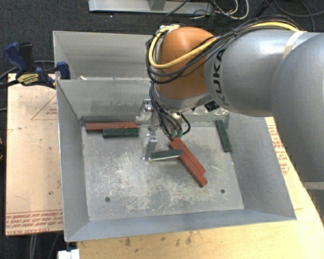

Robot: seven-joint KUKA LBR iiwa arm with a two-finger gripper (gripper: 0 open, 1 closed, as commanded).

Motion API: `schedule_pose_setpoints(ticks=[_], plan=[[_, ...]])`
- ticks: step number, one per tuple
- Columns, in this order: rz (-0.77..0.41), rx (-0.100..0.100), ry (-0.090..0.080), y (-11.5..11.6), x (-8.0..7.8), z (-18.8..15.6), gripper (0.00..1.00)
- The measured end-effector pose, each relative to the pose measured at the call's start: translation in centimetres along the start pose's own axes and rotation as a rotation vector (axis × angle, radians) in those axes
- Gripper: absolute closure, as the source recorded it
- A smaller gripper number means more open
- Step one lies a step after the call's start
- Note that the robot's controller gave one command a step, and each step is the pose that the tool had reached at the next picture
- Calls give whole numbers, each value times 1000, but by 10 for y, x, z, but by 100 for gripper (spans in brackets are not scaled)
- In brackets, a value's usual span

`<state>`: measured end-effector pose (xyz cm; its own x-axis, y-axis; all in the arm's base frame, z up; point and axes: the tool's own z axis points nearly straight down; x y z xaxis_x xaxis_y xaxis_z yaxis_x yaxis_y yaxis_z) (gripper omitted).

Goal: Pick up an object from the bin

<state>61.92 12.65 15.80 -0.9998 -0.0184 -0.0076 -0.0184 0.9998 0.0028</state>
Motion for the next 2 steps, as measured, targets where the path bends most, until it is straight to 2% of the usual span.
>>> schedule_pose_setpoints(ticks=[1, 2], plan=[[-107, 1, 0, -30, -11, 66, 0], [-122, 0, -1, -34, -11, 76, 100]])
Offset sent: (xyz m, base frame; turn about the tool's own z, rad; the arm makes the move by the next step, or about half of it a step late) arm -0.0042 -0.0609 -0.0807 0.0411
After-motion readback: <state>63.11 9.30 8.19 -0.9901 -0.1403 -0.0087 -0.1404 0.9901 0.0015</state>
